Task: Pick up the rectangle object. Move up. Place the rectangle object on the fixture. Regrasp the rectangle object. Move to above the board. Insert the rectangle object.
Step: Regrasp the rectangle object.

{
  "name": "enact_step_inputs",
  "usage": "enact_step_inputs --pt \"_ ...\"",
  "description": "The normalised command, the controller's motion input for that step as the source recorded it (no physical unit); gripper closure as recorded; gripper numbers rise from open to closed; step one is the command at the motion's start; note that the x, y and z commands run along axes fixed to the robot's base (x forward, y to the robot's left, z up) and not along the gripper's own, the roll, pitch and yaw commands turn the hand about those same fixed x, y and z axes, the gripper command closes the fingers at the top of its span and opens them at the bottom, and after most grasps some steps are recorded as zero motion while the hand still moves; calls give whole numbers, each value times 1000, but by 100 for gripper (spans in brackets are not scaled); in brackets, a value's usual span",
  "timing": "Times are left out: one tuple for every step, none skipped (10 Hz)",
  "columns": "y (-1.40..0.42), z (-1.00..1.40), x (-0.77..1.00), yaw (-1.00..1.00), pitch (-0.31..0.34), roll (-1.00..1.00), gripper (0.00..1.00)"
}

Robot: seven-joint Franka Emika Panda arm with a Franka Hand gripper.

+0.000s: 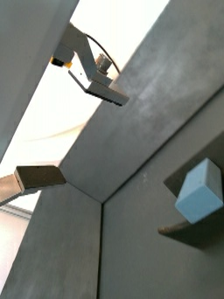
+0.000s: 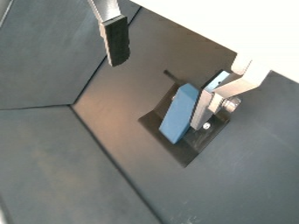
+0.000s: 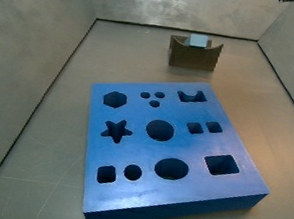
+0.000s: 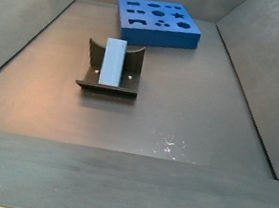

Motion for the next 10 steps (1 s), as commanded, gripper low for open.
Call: enact_step_inputs --pt "-35 -14 60 49 97 1000 0" --pt "-40 -17 70 80 159 1000 0" --pt "-41 -18 79 78 189 882 0" --pt "-44 -18 85 96 199 689 0" --pt "-37 -12 84 125 198 469 0" --pt "-37 -12 83 153 184 351 0" --pt "73 -1000 35 149 173 295 0" --pt "73 -1000 35 165 134 260 0" --pt "66 -1000 46 177 78 223 0" --pt "61 -1000 58 178 8 161 0"
